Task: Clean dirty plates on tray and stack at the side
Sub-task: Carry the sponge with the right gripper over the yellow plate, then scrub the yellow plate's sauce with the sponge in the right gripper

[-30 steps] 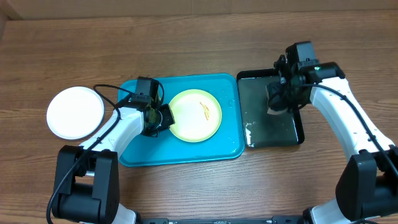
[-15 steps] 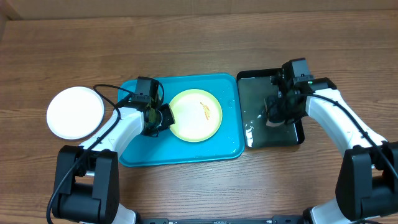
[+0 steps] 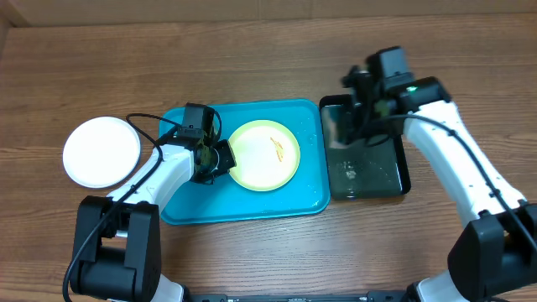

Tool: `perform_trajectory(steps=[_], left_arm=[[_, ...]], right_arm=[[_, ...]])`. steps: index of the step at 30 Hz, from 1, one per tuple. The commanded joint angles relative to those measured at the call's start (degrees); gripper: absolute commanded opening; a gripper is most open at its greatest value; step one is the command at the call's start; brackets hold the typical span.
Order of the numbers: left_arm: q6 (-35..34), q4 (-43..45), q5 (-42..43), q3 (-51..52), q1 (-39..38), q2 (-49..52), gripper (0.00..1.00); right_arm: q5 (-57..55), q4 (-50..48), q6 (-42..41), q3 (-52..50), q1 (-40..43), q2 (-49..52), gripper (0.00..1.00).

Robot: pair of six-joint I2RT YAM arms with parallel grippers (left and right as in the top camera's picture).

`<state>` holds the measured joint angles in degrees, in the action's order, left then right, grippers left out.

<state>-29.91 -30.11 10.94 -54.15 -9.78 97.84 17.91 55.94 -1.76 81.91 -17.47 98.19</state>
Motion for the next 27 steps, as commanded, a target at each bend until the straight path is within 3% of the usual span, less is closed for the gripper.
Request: perform_trajectory(steps=[1,4,11,17,27], left_arm=[[-0.55,0.37,0.50,-0.66,-0.39,0.42,0.04],[-0.55,0.35,0.50,-0.66,-0.37,0.42,0.04],[-0.55,0.33,0.52,-0.66,-0.37,0.42,0.04],[-0.55,0.35,0.70,-0.66,-0.37,0.42,0.04],[-0.55,0.35,0.72,-0.66,-0.37,0.42,0.04]], right_arm=[[3.17,-3.30,-1.36,0.50,-5.68,-0.94,0.04],[1.68,-8.33,-1.97,-0.76,-10.78,-0.42,0.04],[-13.55,-13.57,-7.50,-1.14,-19.78,6.08,0.04],[-23.26,-14.97,-9.01,-1.11,-21.46,11.78,0.04],[-23.93,-17.38,-9.05,-1.11,-21.24,18.32,0.04]])
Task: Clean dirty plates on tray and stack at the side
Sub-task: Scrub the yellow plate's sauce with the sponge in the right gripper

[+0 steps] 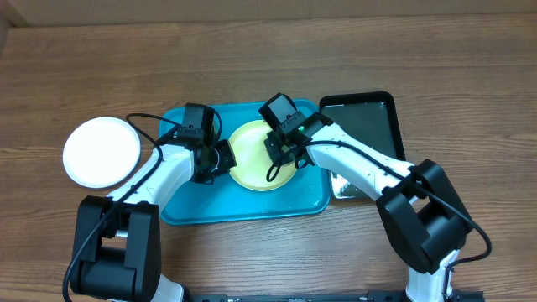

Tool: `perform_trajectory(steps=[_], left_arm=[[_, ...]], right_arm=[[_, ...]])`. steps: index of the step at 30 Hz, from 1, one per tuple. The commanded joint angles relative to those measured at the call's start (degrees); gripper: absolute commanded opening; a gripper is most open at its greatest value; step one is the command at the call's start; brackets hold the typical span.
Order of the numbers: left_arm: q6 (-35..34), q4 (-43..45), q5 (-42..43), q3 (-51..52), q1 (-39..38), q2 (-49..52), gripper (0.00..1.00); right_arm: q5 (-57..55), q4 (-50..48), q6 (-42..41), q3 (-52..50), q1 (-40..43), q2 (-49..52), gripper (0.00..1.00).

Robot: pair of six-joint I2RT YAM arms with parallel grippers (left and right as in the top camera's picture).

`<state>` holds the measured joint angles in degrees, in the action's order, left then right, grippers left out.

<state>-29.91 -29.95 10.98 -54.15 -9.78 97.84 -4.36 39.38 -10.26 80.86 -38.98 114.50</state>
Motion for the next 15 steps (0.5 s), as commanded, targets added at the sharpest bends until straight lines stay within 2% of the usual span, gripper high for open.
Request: perform_trajectory(steps=[1,6,9,15], left_arm=[[-0.55,0.20,0.70,-0.66,-0.37,0.42,0.04],[-0.55,0.20,0.70,-0.66,-0.37,0.42,0.04],[-0.55,0.20,0.72,-0.66,-0.37,0.42,0.04],[-0.55,0.24,0.94,-0.66,-0.37,0.42,0.04]], right_arm=[[-1.70,-1.11,-1.20,-0.07,0.26,2.64,0.04],[-2.93,-2.21,-6.19,-0.07,0.90,6.45,0.04],[-0.55,-2.38,-6.25,-0.07,1.29,6.88,0.04],[21.86,-6.32,-3.02,-0.07,1.33,7.04,0.04]])
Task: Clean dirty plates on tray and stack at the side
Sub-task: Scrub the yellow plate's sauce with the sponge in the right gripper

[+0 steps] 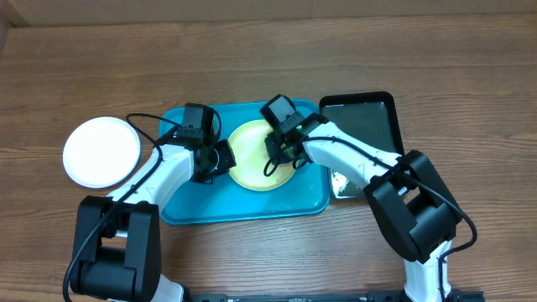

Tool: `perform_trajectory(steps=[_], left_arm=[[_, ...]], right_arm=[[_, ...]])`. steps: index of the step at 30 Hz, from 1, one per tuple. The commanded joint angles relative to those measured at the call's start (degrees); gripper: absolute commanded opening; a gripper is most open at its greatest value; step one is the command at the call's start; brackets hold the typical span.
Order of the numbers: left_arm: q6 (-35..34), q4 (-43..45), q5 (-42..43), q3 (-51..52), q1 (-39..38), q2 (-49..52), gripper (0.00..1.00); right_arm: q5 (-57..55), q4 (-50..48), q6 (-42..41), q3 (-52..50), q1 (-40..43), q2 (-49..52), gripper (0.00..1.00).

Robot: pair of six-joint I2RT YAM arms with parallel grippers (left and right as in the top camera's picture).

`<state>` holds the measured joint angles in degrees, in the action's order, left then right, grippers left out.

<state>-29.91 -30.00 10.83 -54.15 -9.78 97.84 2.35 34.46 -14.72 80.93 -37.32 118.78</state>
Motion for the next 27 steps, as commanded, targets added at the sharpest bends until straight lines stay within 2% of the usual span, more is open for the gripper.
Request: perform_trajectory(steps=[1,6,14,18,23,27], left_arm=[[-0.55,0.26,1.09,-0.66,-0.37,0.42,0.04],[-0.55,0.24,1.25,-0.66,-0.37,0.42,0.04],[-0.52,0.24,1.25,-0.66,-0.37,0.42,0.04],[-0.52,0.24,1.25,-0.66,-0.37,0.42,0.04],[-0.55,0.26,1.27,-0.66,-0.37,0.42,0.04],[-0.55,0.26,1.27,-0.66,-0.37,0.42,0.04]], right_arm=[[17.97,-2.12,1.46,-0.13,-0.33,2.75,0.04],[26.49,-3.52,4.76,0.59,-0.04,2.73,0.04],[32.26,3.13,5.09,11.10,5.03,-1.62,0.04],[29.75,4.85,5.79,12.13,6.64,-3.15,0.04],[19.87,9.01,5.81,11.58,6.75,-2.82,0.04],[15.72,8.59,5.81,9.38,6.64,-2.80,0.04]])
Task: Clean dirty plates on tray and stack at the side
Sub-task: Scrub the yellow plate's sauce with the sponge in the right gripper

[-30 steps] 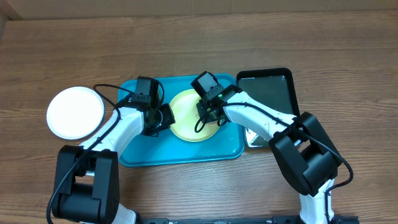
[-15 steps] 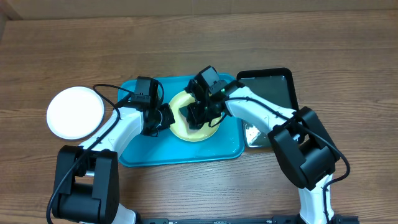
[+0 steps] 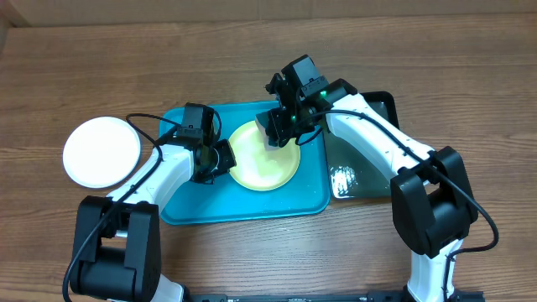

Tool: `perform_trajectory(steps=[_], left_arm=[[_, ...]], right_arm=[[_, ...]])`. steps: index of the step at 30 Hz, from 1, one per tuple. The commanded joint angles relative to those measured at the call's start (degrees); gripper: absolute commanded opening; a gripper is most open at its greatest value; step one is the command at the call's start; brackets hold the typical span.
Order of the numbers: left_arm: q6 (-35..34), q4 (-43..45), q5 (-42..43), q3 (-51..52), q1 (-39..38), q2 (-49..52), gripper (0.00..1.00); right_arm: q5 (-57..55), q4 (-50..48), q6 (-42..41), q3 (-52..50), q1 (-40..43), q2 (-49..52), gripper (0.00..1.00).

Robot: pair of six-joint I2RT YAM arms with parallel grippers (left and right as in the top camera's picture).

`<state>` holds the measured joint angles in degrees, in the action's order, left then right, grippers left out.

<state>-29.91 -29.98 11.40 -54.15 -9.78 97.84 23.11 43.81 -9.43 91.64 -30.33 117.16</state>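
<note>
A pale yellow-green plate (image 3: 262, 168) lies in the teal tray (image 3: 243, 205); the part of it that shows is bare. At the plate's left rim, my left gripper (image 3: 223, 159) has its fingers closed on the edge. Over the plate's far rim hovers my right gripper (image 3: 282, 136), pointing down. Its fingers are dark and seen from above, so what they hold is hidden. A clean white plate (image 3: 102, 152) rests on the table at the left.
A black tray (image 3: 369, 164) with a wet, shiny floor sits right of the teal tray, partly under my right arm. Brown wooden table all around.
My right gripper has moved from the middle of the yellow-green plate to its far rim, and the arm has swung out to the right. The left gripper and plate are unchanged.
My right gripper was over the black tray while the plate carried yellow-orange scraps and my left gripper held its rim. Then the right gripper was down on the plate at two moments. Now it is at the far rim and no scraps show.
</note>
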Motion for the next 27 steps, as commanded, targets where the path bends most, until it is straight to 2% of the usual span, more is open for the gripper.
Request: perform_trajectory(steps=[1,13,18,22,27], left_arm=[[-0.55,0.24,0.68,-0.66,-0.37,0.42,0.04],[-0.52,0.24,0.68,-0.66,-0.37,0.42,0.04],[-0.52,0.24,0.68,-0.66,-0.39,0.42,0.04],[-0.52,0.24,0.68,-0.66,-0.37,0.42,0.04],[-0.52,0.24,0.68,-0.66,-0.37,0.42,0.03]], right_arm=[[-5.38,-1.07,0.55,-1.99,-0.39,-1.18,0.04],[-7.45,-4.96,0.52,-7.37,-0.55,-0.81,0.04],[-7.52,-10.38,0.48,-10.73,-0.74,1.18,0.04],[-7.39,-10.97,-0.68,-11.47,-0.85,3.48,0.04],[-1.73,-12.11,-1.07,-11.50,-2.25,4.15,0.04]])
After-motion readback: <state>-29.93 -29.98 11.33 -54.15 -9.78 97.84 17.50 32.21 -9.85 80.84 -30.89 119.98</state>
